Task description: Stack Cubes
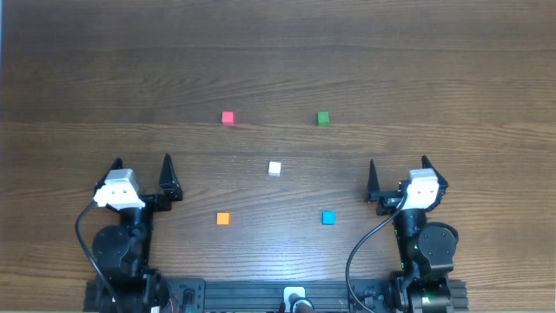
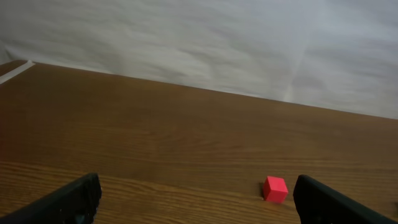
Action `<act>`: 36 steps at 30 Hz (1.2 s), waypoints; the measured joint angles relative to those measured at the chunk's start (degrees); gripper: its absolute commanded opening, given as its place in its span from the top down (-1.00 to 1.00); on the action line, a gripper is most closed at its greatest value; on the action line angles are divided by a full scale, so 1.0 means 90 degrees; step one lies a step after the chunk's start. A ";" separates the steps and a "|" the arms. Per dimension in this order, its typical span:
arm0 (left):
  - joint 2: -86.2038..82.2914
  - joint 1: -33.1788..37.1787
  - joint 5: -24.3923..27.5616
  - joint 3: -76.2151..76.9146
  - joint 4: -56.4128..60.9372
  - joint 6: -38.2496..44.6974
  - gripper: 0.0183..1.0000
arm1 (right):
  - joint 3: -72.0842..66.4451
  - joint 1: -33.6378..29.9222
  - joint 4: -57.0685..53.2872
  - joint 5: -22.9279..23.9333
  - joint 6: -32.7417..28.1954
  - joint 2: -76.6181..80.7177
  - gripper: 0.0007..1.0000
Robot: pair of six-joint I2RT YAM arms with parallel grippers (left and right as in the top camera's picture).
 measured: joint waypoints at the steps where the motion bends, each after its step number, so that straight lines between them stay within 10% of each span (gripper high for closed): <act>1: 0.0000 0.0000 0.0000 0.0000 0.0000 0.0000 -1.00 | 0.0000 0.0000 0.0002 -0.0002 0.0000 0.0000 -0.98; 36: 0.0092 -0.0136 0.0410 0.0529 -0.1042 -0.0027 -0.99 | 0.0000 0.0000 0.0002 -0.0002 0.0002 0.0000 -0.98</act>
